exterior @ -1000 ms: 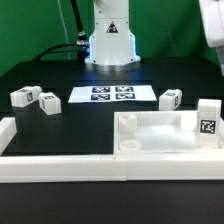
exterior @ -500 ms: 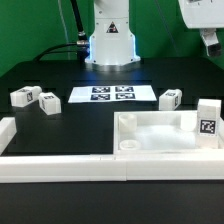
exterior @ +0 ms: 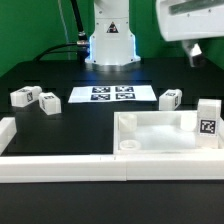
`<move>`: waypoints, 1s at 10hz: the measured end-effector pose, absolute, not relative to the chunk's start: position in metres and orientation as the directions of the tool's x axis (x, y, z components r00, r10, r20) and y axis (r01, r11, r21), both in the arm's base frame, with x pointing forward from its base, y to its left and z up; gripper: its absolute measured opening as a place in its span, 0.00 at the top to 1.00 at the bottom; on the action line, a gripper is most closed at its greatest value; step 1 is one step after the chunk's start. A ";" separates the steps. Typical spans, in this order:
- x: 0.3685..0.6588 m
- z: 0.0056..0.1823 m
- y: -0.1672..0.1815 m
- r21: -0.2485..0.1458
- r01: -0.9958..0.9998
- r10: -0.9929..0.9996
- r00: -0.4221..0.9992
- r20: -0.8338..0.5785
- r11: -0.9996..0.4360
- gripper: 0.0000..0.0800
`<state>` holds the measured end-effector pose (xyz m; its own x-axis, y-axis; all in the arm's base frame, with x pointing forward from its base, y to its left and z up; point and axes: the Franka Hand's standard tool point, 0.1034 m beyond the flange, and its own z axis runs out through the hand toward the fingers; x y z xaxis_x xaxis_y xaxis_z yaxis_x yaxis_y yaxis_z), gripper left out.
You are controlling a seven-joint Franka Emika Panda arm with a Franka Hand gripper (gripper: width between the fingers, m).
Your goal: Assemble square table
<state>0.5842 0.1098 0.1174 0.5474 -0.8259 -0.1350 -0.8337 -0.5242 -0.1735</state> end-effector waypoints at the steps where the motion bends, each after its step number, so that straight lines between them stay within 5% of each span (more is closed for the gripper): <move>1: 0.573 0.107 0.100 -0.168 -0.791 -0.784 0.609 -0.123 -0.589 0.19; 6: 0.561 0.097 0.084 -0.130 -0.756 -0.728 0.654 -0.208 -0.642 0.19; 10: 0.510 0.073 0.064 -0.051 -0.653 -0.578 0.702 -0.416 -0.756 0.19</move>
Offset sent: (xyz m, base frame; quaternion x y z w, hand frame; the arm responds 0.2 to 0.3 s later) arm 0.0000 0.0000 0.0000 0.0000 0.0000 0.0000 1.0000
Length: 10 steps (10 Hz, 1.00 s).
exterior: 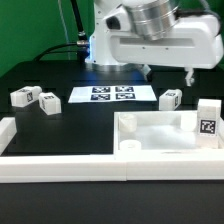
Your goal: Assemble square table
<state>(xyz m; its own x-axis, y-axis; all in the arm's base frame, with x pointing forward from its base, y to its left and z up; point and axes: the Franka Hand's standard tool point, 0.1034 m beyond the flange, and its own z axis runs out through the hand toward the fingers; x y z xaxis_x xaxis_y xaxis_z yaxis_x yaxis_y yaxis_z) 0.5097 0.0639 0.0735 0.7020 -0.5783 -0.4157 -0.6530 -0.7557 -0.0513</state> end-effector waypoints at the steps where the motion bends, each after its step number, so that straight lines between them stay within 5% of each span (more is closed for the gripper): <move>1: 0.508 0.074 0.061 -0.038 -0.656 -0.569 0.680 -0.462 -0.754 0.19; 4: 0.505 0.069 0.048 0.011 -0.657 -0.529 0.597 -0.603 -0.754 0.19; 7: 0.502 0.075 0.085 0.009 -0.518 -0.428 0.697 -0.576 -0.856 0.19; 10: 0.502 0.074 0.081 0.011 -0.524 -0.434 0.693 -0.576 -0.852 0.19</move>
Offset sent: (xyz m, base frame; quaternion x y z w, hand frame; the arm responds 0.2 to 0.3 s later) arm 0.0000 0.0000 0.0000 0.0000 -0.1938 0.0000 0.9810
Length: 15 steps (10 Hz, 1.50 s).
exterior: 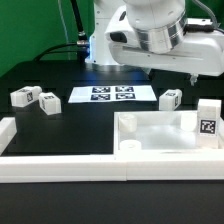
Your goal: Assemble square table
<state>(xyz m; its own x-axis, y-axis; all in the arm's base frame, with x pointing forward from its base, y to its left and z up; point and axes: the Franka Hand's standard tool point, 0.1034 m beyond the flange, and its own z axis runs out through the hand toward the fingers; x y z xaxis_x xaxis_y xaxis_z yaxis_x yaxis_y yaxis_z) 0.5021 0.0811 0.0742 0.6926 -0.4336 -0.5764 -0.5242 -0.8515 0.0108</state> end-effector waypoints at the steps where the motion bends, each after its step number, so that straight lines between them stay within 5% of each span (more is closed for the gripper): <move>1: 0.502 0.074 0.081 0.011 -0.525 -0.434 0.691 -0.578 -0.851 0.19; 2: 0.500 0.070 0.079 0.011 -0.532 -0.437 0.683 -0.586 -0.846 0.19; 5: 0.473 0.045 0.082 -0.072 -0.592 -0.366 0.586 -0.723 -0.803 0.19; 10: 0.474 0.042 0.081 -0.066 -0.589 -0.338 0.548 -0.765 -0.806 0.19; 15: 0.444 0.014 0.086 -0.045 -0.604 -0.334 0.500 -0.799 -0.796 0.19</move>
Offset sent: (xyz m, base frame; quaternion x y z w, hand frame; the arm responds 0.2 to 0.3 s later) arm -0.0141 0.0223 -0.0337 0.1404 -0.1115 0.0065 0.9838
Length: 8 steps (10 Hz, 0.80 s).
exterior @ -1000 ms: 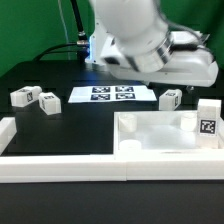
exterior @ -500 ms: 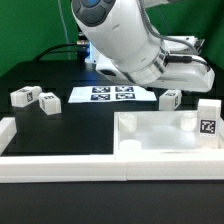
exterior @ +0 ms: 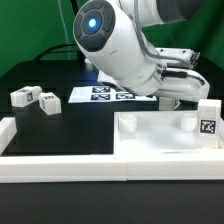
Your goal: Assemble square table
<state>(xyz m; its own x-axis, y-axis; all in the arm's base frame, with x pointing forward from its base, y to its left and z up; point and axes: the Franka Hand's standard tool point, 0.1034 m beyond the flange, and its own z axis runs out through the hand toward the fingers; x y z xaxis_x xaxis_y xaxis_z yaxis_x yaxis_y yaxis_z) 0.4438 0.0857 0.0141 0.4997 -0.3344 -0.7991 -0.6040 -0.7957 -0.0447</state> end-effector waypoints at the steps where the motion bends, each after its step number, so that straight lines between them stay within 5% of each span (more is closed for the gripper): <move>1: 0.442 0.012 0.087 -0.043 -0.603 -0.333 0.497 -0.801 -0.797 0.19; 3: 0.443 0.012 0.086 -0.043 -0.604 -0.335 0.497 -0.801 -0.796 0.19; 5: 0.443 0.012 0.085 -0.043 -0.605 -0.335 0.497 -0.801 -0.795 0.53; 8: 0.443 0.012 0.085 -0.043 -0.605 -0.335 0.497 -0.801 -0.795 0.64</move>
Offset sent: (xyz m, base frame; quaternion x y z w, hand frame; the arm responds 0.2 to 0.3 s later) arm 0.0000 0.0000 0.0000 0.0000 0.0000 0.0000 1.0000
